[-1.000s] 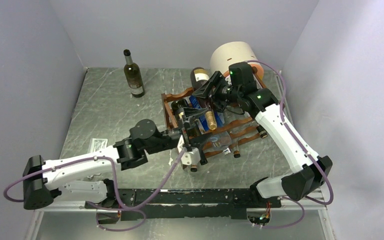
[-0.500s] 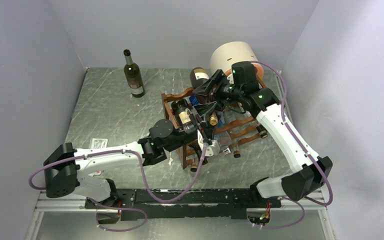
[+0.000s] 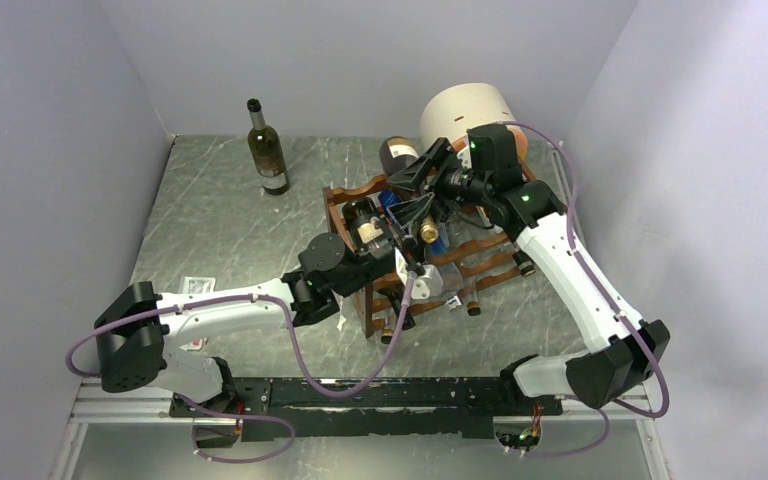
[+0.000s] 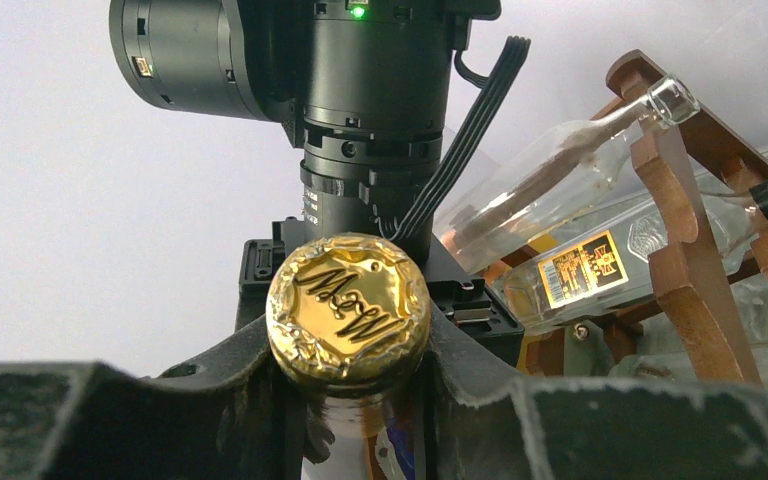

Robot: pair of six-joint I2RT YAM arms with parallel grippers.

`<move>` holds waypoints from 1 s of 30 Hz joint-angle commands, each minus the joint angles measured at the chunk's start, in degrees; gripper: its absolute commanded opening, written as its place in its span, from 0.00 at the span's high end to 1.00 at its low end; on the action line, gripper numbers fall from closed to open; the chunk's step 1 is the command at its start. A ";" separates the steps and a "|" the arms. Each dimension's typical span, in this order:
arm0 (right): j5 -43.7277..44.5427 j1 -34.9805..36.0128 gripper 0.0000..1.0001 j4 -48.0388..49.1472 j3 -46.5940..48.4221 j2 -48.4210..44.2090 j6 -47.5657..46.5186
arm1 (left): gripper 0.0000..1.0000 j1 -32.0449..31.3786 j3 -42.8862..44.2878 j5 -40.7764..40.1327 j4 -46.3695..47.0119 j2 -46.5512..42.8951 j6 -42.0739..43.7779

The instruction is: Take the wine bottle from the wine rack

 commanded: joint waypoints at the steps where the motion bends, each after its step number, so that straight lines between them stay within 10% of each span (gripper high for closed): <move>1: -2.85 0.11 0.63 13.12 0.58 -6.00 -3.08 | 0.93 1.76 2.99 -3.74 8.60 -0.60 -2.90; 6: 1.54 -0.05 0.02 11.29 1.09 -7.26 -4.73 | 0.93 2.83 2.41 -3.58 7.97 -1.80 -6.85; 19: 24.22 -2.53 0.00 -3.08 22.53 -10.76 -15.43 | 0.93 5.43 6.78 -9.79 7.79 -1.43 -16.84; 30: 34.13 -2.53 0.00 -2.89 15.38 -22.81 -21.02 | 0.93 10.90 21.02 -16.80 -0.44 2.59 -27.41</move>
